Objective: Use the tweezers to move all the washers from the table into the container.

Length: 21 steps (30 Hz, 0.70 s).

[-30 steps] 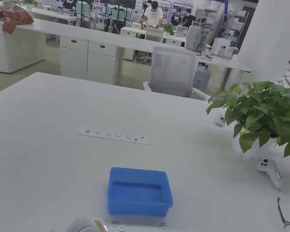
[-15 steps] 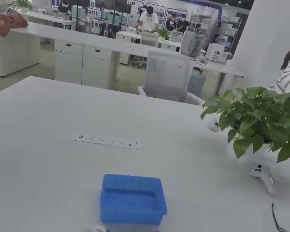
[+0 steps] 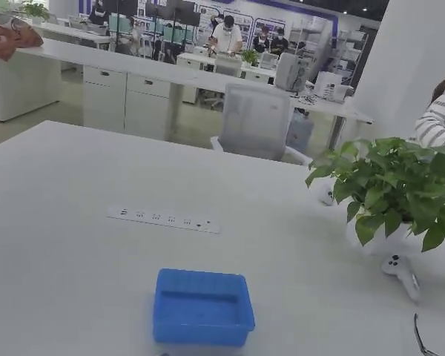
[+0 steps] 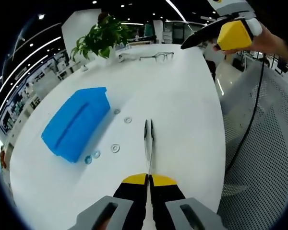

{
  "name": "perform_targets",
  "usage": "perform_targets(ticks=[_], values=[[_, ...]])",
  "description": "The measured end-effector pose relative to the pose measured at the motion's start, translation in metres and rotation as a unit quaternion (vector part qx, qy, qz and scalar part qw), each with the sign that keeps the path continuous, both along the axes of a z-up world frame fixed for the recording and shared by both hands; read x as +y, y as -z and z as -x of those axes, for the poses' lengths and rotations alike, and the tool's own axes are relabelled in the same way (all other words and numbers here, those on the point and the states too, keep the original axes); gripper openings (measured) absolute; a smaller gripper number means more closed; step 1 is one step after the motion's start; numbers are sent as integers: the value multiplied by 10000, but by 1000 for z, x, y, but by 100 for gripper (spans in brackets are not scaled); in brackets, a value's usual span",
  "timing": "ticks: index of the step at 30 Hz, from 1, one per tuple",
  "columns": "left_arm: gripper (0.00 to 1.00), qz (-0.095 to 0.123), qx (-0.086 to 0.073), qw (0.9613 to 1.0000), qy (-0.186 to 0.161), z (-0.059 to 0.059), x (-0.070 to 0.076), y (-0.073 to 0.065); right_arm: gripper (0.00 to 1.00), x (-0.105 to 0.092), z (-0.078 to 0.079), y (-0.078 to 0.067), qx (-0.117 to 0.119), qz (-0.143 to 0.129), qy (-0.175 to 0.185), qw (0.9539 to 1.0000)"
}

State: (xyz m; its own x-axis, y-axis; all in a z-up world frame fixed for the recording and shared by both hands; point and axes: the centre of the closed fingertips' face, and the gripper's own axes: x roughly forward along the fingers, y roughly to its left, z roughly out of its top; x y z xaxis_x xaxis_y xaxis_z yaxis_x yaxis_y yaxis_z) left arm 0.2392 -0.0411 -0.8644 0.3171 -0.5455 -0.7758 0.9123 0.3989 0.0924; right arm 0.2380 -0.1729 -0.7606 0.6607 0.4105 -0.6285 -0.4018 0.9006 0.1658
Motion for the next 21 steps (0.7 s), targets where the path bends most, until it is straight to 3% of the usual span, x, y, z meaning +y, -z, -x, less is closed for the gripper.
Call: perform_targets(ticks=[5,12,16,21], values=[[0,148,-210,9997,55,6,-2,-20,88,12,8,5,98,-52,-286,9995],[0,655,-263,9974,-137,11,-6,-54,83,32,17,17,256,82,-728,9970],[0,787,-392,9961,-120,12,-9,-69,72,50,25,23,357,64,-1205,9921],[0,840,-506,9952,52,12,-13,-82,71,64,23,26,263,255,-1607,9863]])
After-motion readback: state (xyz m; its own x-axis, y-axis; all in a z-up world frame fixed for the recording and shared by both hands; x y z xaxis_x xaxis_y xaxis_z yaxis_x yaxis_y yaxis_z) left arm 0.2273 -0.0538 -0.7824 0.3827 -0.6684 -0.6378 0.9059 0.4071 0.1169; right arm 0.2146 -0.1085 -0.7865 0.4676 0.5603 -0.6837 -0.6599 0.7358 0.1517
